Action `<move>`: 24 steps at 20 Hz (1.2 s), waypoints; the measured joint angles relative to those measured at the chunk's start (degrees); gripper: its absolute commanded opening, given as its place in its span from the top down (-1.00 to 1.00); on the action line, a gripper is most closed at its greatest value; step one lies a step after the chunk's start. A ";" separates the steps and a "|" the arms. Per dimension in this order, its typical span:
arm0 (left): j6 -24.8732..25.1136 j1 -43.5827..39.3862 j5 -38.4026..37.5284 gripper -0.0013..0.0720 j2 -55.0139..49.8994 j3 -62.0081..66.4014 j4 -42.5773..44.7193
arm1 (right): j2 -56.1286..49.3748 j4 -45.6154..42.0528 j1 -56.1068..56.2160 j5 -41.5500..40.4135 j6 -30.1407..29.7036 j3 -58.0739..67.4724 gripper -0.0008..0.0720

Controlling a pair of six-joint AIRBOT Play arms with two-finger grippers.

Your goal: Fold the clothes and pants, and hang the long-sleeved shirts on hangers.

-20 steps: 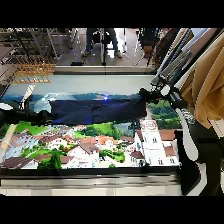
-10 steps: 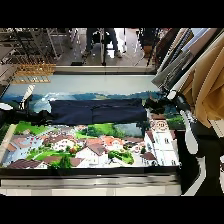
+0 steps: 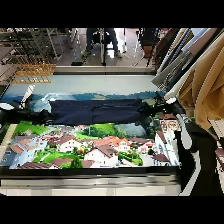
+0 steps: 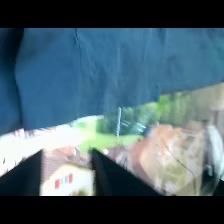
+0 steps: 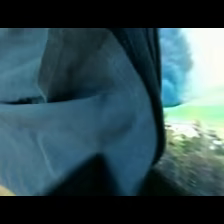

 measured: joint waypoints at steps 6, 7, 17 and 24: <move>1.36 -3.85 2.60 0.95 0.35 0.09 -1.09 | 4.24 -14.88 0.70 6.86 -0.72 2.64 0.94; 1.38 -4.22 2.58 0.95 0.48 0.09 -1.14 | 5.73 -20.02 0.70 9.66 -0.33 2.67 0.94; 1.42 -15.61 4.39 0.95 -0.76 -0.66 -1.55 | 25.42 -47.93 3.65 20.79 10.86 1.31 0.94; -1.27 -17.46 12.24 0.95 -4.09 0.57 2.49 | 26.36 -38.62 22.71 5.16 20.85 1.25 0.94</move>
